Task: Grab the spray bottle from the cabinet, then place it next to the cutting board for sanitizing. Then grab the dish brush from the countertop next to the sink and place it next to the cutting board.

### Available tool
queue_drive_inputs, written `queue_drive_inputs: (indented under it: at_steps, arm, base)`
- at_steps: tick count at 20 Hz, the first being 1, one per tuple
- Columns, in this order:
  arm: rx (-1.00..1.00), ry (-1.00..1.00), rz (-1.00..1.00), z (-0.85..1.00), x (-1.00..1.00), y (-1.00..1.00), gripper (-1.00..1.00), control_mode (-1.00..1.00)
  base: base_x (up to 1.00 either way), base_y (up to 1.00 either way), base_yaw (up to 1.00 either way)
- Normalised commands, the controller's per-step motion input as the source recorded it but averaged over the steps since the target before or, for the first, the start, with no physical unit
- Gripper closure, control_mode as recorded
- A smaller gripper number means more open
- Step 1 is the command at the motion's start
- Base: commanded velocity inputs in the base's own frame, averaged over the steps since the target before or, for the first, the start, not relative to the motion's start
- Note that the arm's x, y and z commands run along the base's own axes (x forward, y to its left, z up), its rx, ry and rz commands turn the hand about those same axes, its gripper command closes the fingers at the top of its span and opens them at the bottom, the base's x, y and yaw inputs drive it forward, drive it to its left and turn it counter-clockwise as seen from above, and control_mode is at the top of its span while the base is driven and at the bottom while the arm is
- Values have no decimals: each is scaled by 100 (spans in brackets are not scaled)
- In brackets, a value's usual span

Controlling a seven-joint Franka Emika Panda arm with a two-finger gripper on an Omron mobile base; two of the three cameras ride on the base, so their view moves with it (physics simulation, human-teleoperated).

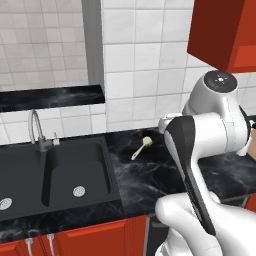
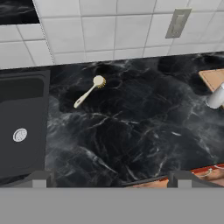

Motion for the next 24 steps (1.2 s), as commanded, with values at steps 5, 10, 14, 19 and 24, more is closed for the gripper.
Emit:
queue_drive_inputs:
  at_steps: [5,10,14,19,24]
  arm:
    - [5,12,-10,-60,60,5,-100,-100]
    - [12,0,-1,-63,53,0,-100,-100]
    - [7,0,0,-63,62,0,-100,-100]
    - [0,21,-1,-41,68,0,-100,-100]
    - [0,25,0,-35,65,0,-100,-100]
  base:
    - [0,0,0]
    - [0,0,0]
    - [0,0,0]
    - [0,0,0]
    - [0,0,0]
